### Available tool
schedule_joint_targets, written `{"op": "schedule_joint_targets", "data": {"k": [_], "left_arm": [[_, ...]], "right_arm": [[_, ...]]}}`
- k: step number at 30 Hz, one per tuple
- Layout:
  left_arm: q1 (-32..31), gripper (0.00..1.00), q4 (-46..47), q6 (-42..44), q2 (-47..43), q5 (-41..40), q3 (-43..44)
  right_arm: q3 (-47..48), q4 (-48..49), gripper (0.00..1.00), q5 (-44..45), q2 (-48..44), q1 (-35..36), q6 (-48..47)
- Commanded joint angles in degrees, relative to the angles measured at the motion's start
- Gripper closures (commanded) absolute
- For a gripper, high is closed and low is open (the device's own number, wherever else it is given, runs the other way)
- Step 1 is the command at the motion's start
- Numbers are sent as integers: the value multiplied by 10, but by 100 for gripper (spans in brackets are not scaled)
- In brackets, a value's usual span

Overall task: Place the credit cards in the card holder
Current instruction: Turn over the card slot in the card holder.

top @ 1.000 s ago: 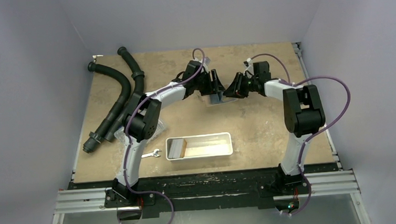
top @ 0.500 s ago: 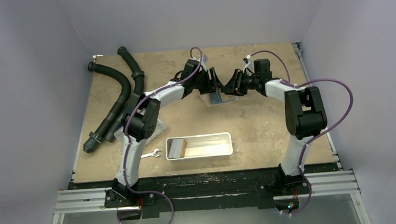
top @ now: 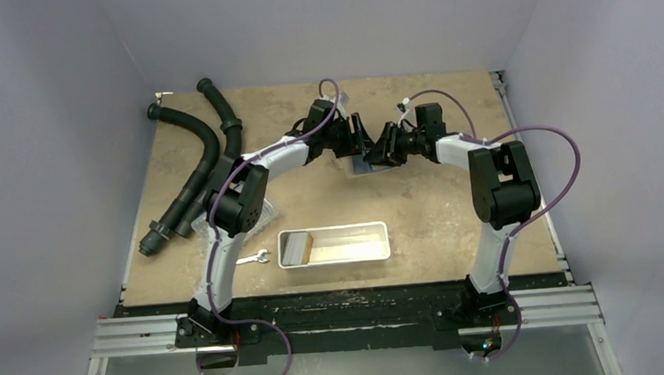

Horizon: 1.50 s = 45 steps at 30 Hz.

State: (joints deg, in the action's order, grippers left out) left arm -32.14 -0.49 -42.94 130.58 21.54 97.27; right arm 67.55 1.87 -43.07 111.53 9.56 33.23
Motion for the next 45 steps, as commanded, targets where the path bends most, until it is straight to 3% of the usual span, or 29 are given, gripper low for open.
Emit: {"op": "schedule_joint_targets", "data": {"k": [1,11,24,36,45], "left_arm": [[1,38,23,-6,-16,13,17],[1,38,21,-4,-18,13,15],[1,38,24,-7,-15,17,19],[1,38,25,-7,-16,20,20],[1,37,24,-7,-15,22,21]], "right_arm": [[28,24,62,-3,1,1,0],[32,13,72,18,7,2,-6],[35,18,62,6,3,7,-8],[50,4,62,24,16,15,-13],[50,-6,75,36,14,15,-16]]}}
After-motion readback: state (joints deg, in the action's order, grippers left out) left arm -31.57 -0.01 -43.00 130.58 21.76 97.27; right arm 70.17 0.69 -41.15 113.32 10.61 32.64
